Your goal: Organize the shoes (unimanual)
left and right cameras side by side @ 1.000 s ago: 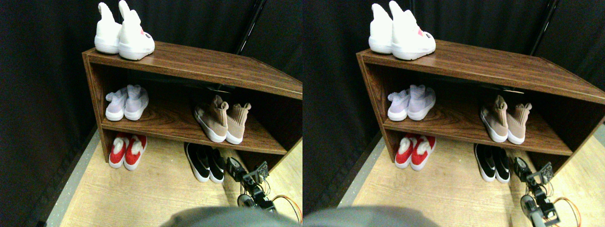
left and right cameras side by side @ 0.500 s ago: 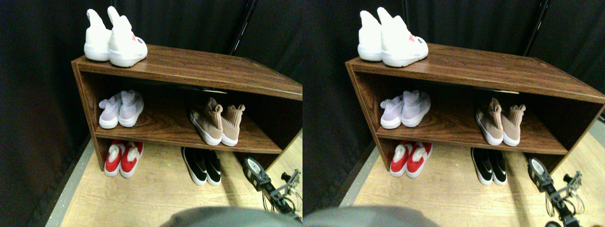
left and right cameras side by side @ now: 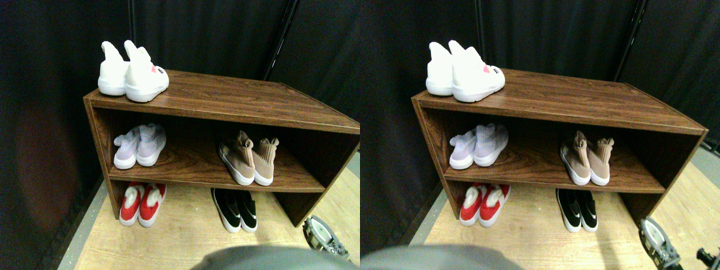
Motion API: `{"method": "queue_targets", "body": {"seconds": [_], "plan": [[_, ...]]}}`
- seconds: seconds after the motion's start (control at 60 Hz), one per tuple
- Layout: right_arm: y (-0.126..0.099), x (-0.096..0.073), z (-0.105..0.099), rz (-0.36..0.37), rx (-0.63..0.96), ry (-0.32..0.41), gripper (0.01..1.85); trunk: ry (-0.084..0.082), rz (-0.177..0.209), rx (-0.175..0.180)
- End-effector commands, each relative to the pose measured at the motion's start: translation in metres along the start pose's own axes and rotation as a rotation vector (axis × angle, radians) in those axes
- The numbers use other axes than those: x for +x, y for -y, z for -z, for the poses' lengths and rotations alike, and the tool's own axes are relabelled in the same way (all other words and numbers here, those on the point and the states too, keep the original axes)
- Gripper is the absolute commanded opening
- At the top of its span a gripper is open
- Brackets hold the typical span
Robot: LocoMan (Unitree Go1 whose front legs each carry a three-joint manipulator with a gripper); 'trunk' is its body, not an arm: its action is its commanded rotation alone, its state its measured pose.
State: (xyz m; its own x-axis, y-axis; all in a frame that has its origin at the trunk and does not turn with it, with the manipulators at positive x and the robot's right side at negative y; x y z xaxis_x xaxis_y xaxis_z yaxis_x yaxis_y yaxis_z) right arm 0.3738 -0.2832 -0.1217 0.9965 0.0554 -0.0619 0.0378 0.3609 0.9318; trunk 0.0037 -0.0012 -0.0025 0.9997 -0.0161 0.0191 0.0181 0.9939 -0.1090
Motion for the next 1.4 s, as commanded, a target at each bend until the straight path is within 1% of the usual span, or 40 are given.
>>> {"method": "queue_targets", "body": {"seconds": [0.017, 0.067, 0.1, 0.167, 0.25, 0.3, 0.35, 0.367, 0.467, 0.617, 0.633, 0.7, 0.817, 0.85, 0.883, 0.9, 0.983, 1.0, 1.067, 1.267, 1.3, 1.4], "plan": [[-0.018, -0.006, 0.004, -0.103, -0.023, -0.037, 0.06, 0.023, -0.001, -0.006], [-0.021, -0.008, 0.004, -0.11, -0.015, -0.044, 0.06, 0.028, -0.002, -0.007], [-0.024, -0.009, 0.005, -0.133, -0.026, -0.05, 0.06, 0.028, -0.002, -0.007], [-0.03, -0.011, 0.008, -0.151, -0.019, -0.062, 0.06, 0.029, -0.003, -0.007], [-0.032, -0.012, 0.011, -0.145, -0.001, -0.06, 0.06, 0.028, -0.003, -0.006], [-0.034, -0.011, 0.014, -0.149, 0.018, -0.074, 0.06, 0.029, -0.004, -0.006], [-0.033, -0.01, 0.015, -0.152, 0.027, -0.063, 0.06, 0.029, -0.005, -0.005], [-0.034, -0.008, 0.018, -0.164, 0.034, -0.063, 0.06, 0.029, -0.005, -0.005], [-0.034, -0.008, 0.023, -0.162, 0.019, -0.042, 0.06, 0.028, -0.005, -0.006], [-0.033, -0.004, 0.028, -0.152, 0.022, -0.062, 0.06, 0.027, -0.01, -0.006], [-0.033, -0.004, 0.029, -0.152, 0.025, -0.064, 0.06, 0.024, -0.009, -0.005], [-0.033, -0.002, 0.03, -0.161, 0.022, -0.074, 0.06, 0.024, -0.009, -0.005], [-0.033, 0.002, 0.034, -0.163, 0.007, -0.074, 0.06, 0.016, -0.004, -0.003], [-0.033, 0.002, 0.035, -0.16, 0.012, -0.078, 0.06, 0.016, -0.004, -0.003], [-0.034, 0.003, 0.036, -0.155, 0.02, -0.08, 0.06, 0.013, -0.003, -0.003], [-0.034, 0.003, 0.036, -0.155, 0.022, -0.08, 0.06, 0.009, -0.003, -0.003], [-0.035, 0.005, 0.037, -0.152, 0.038, -0.083, 0.06, 0.007, -0.002, -0.002], [-0.035, 0.005, 0.037, -0.152, 0.044, -0.083, 0.06, 0.003, 0.0, -0.002], [-0.035, 0.006, 0.037, -0.154, 0.058, -0.086, 0.06, 0.002, 0.002, -0.002], [-0.035, 0.007, 0.035, -0.163, 0.006, -0.05, 0.06, 0.002, 0.002, -0.002], [-0.035, 0.006, 0.035, -0.155, 0.008, -0.044, 0.06, -0.001, 0.007, 0.001], [-0.035, 0.005, 0.033, -0.148, -0.007, -0.046, 0.06, -0.001, 0.007, 0.001]]}}
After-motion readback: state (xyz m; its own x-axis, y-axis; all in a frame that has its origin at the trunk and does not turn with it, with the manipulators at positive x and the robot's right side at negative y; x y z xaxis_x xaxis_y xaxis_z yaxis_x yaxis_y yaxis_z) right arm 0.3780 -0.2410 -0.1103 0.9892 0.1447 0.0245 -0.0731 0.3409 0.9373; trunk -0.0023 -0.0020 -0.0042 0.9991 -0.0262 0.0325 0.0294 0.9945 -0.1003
